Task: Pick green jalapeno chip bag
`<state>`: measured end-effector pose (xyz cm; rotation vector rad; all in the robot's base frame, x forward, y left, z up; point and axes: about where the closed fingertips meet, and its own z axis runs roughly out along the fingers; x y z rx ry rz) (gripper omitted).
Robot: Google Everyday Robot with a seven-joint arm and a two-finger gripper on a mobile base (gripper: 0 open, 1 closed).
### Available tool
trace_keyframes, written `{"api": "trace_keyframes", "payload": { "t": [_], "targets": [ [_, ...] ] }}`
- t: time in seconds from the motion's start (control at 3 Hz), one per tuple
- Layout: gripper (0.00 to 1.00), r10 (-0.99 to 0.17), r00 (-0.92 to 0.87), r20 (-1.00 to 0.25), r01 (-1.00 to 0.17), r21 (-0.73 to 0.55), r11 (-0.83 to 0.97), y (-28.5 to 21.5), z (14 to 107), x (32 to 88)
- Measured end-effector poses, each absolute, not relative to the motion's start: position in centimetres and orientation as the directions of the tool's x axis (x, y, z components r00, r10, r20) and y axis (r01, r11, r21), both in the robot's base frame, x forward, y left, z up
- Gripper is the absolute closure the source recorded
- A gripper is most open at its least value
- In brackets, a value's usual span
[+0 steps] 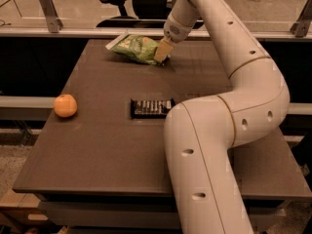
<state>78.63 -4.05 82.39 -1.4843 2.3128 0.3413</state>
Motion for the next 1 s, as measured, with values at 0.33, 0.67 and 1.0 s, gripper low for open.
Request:
{"api": "trace_keyframes", "payload": {
  "t": [0.33, 0.67, 1.0],
  "targets": [
    [1.0, -0.82, -0.377, -0.431, -0.909, 0.004, 0.416, -4.0, 82.4, 78.6],
    [1.0, -0.823, -0.383, -0.419, -0.902, -0.024, 0.432, -4.0, 84.0, 78.5],
    [1.0, -0.828, -0.393, -0.401, -0.891, -0.058, 0.451, -4.1, 86.2, 78.0]
  ]
}}
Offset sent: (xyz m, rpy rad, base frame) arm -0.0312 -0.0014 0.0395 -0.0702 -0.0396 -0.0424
